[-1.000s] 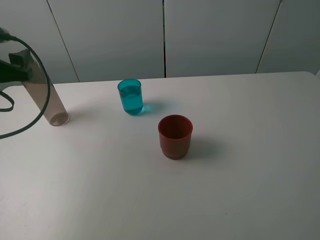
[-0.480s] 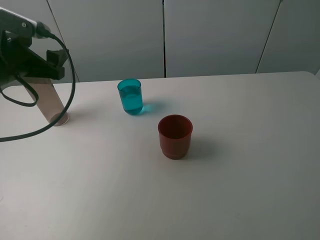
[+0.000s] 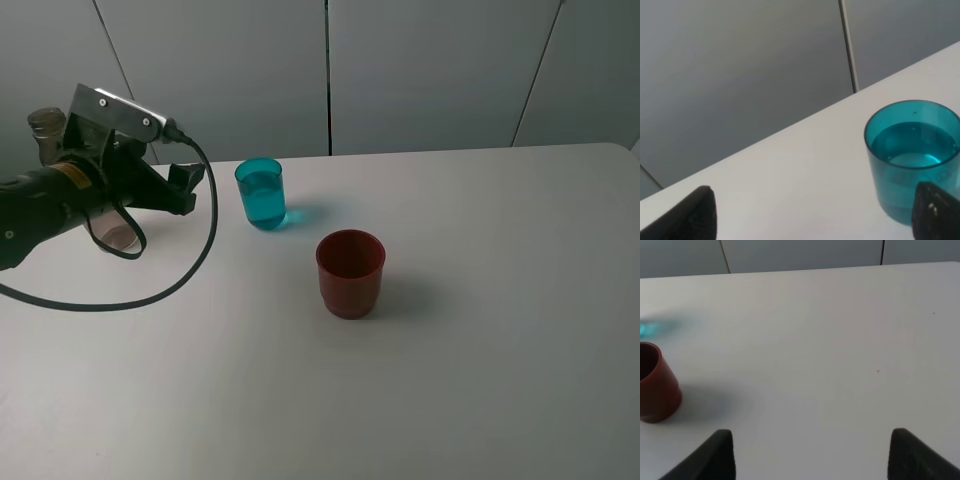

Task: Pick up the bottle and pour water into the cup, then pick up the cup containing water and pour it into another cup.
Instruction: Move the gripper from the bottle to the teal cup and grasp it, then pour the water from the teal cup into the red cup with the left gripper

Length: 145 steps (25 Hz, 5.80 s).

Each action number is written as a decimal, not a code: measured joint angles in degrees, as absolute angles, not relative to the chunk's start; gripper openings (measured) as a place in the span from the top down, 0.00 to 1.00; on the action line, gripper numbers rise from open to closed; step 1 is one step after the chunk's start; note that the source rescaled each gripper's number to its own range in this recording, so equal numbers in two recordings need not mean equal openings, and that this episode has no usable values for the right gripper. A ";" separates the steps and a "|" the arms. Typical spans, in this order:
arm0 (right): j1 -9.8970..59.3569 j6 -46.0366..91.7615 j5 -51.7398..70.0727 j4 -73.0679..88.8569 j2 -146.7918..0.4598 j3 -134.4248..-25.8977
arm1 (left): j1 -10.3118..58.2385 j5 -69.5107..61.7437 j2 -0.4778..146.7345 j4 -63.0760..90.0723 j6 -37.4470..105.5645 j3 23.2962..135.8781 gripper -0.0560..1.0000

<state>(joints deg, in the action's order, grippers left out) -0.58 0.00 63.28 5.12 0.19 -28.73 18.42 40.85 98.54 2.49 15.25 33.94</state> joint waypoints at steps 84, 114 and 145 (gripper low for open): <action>-0.58 0.37 63.28 5.12 0.19 -28.73 | 20.41 67.18 142.19 -13.74 4.06 63.50 0.01; -0.58 0.37 63.28 5.12 0.19 -28.73 | 20.41 64.94 142.70 -16.66 2.53 64.78 0.86; -0.58 0.37 63.28 5.12 0.19 -28.73 | 20.41 56.23 127.54 -23.62 -0.66 59.72 0.86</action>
